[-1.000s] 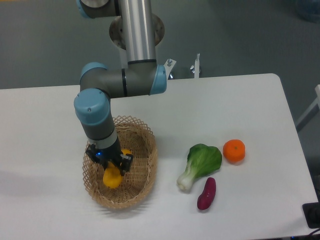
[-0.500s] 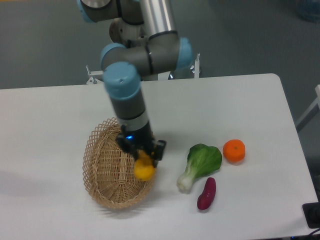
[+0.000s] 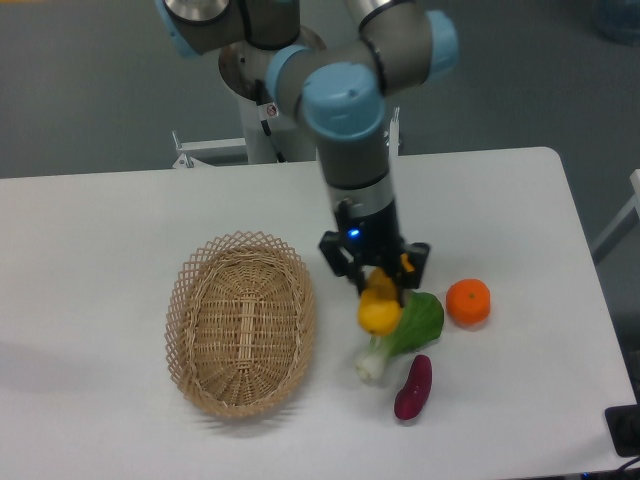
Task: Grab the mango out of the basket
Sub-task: 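Lift the mango out of the basket and carry it above the orange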
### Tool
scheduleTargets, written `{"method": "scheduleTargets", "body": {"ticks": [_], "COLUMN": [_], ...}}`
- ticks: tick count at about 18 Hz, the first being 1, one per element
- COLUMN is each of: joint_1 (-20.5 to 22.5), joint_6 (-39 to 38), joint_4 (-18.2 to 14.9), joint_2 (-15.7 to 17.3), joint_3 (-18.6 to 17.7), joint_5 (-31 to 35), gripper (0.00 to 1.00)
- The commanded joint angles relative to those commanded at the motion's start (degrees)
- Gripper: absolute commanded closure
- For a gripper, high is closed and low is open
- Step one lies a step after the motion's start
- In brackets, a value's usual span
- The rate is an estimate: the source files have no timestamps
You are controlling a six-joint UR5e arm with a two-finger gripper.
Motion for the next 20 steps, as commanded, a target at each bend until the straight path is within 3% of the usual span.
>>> {"method": "scheduleTargets", "body": {"ticks": [6, 11, 20], "joint_1": [5.54, 7.65, 9.32], "joint_6": [6.68, 12.13, 14.86], "joint_4": [-6.42, -11.52, -11.96], "joint_2": [2.98, 3.87, 3.87], "joint_3": [1.59, 3.17, 3.35], "joint_5": [-4.22, -4.67, -4.84], "gripper": [0.55, 0.55, 0.55]}}
